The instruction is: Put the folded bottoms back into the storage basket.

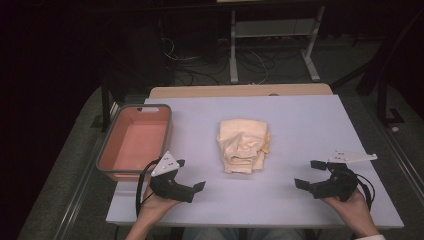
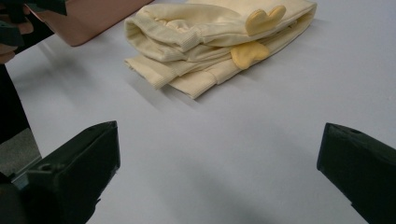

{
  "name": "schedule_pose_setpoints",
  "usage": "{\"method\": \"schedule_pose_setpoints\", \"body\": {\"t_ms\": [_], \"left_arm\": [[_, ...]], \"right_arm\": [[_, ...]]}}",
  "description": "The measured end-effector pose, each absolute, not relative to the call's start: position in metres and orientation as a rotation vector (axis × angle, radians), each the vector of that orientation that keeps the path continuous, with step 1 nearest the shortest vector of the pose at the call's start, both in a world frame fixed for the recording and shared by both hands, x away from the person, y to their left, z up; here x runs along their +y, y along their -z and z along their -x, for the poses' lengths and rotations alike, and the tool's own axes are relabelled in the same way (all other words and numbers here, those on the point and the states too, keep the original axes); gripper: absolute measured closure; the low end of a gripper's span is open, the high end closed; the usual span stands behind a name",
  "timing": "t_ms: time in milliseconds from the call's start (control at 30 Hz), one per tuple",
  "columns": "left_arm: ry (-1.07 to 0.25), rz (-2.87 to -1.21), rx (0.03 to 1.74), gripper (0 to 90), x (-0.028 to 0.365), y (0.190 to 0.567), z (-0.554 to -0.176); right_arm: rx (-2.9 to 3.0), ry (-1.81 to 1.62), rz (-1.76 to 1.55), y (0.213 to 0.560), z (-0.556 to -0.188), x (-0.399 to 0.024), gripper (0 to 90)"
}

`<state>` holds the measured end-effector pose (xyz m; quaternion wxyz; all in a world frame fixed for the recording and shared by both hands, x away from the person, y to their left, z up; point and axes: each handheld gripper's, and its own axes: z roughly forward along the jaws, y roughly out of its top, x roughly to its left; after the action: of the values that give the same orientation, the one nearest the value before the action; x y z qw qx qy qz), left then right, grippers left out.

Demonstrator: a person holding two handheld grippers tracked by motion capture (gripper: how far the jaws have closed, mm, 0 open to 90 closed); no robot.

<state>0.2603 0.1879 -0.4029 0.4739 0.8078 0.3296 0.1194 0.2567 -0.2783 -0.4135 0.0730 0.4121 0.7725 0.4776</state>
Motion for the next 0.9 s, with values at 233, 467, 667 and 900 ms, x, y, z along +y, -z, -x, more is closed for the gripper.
{"method": "schedule_pose_setpoints", "body": {"t_ms": [233, 467, 667, 900], "left_arm": [[-0.293, -1.988, 0.790, 0.0, 0.1861, 0.4026, -0.2598], [-0.297, -1.984, 0.794, 0.0, 0.1888, 0.4021, -0.2606], [-0.291, -1.976, 0.794, 0.0, 0.1890, 0.4007, -0.2601], [-0.279, -1.969, 0.792, 0.0, 0.1877, 0.3980, -0.2590]], "right_arm": [[2.321, -1.435, -1.230, 0.4123, -0.2538, -0.2782, 0.0], [2.318, -1.437, -1.233, 0.4116, -0.2540, -0.2797, 0.0], [2.315, -1.439, -1.237, 0.4110, -0.2539, -0.2799, 0.0], [2.310, -1.445, -1.235, 0.4077, -0.2528, -0.2796, 0.0]]}}
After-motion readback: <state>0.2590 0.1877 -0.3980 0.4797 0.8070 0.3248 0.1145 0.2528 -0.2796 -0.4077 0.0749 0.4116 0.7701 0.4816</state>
